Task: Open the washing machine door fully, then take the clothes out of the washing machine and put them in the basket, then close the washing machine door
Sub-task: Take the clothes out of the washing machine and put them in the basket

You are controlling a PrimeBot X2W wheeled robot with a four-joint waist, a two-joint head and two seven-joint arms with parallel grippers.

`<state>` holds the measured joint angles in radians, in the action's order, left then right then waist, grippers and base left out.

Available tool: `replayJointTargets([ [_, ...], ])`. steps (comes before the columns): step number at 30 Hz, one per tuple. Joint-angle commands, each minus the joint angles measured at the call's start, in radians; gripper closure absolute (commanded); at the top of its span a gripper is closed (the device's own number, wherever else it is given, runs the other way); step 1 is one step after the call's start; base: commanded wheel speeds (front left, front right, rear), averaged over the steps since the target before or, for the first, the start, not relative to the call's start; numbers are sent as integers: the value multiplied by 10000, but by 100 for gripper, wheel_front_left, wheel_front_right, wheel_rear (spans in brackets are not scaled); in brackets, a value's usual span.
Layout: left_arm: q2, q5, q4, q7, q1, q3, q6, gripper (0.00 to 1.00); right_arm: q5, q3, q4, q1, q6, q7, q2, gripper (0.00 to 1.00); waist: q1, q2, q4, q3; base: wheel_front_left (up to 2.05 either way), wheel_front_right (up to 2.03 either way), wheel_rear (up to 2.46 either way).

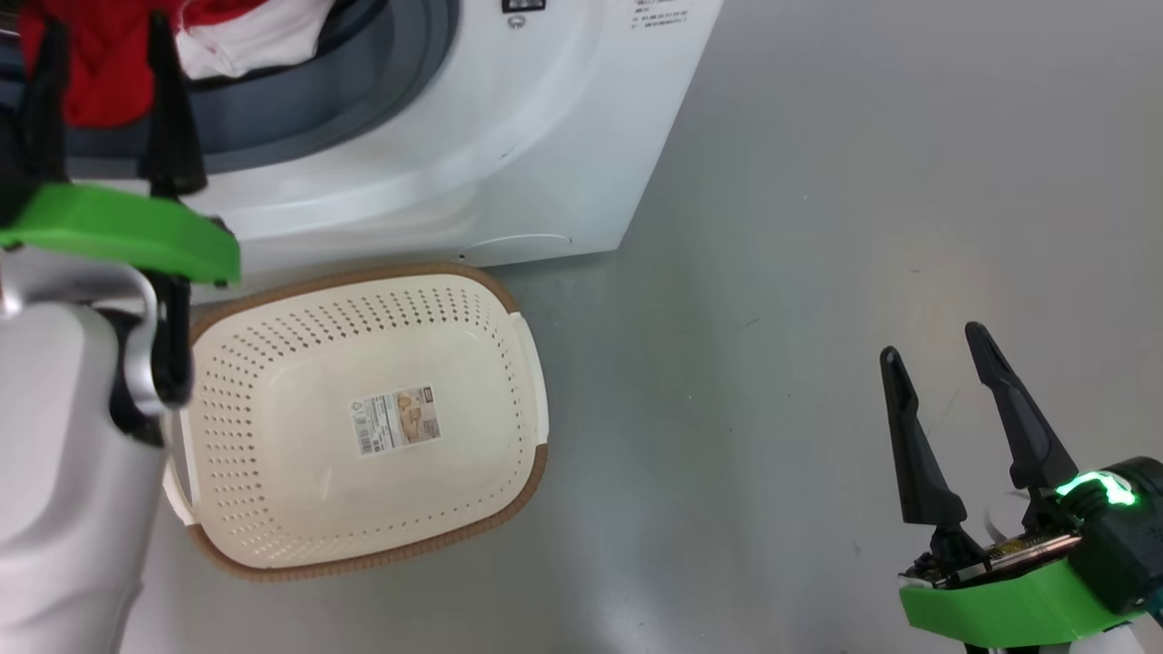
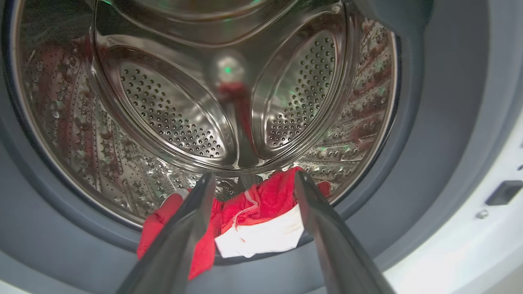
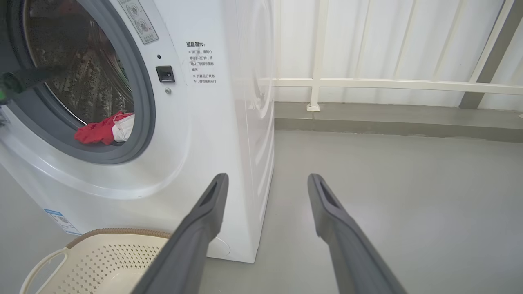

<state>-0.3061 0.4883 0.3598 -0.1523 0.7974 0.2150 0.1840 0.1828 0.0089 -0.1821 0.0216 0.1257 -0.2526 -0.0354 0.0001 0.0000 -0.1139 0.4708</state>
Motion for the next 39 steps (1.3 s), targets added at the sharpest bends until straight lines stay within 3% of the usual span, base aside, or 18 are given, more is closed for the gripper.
replayJointTargets([
  [1,-433,71,198,-10,553,-343,-111,0,-104,221,-272,-206,50,-72,-148,0,-1,0,-34,179,0,0,0],
  [7,-516,-33,1663,258,1811,-178,-250,0,-167,364,-294,-339,50,-59,-148,0,-1,0,-203,517,0,0,0],
  [16,-959,-421,3732,1467,3566,146,22,0,-123,570,-225,-495,50,-48,-148,0,-1,0,-627,909,0,0,0],
  [24,-1438,-821,4826,2386,4246,472,301,0,-51,695,-149,-596,50,-55,-148,0,-1,0,-880,1110,0,0,0],
  [39,-1930,-960,6091,4123,4830,929,235,0,83,874,-26,-544,50,-64,-148,0,-1,0,-1301,1300,0,0,0],
])
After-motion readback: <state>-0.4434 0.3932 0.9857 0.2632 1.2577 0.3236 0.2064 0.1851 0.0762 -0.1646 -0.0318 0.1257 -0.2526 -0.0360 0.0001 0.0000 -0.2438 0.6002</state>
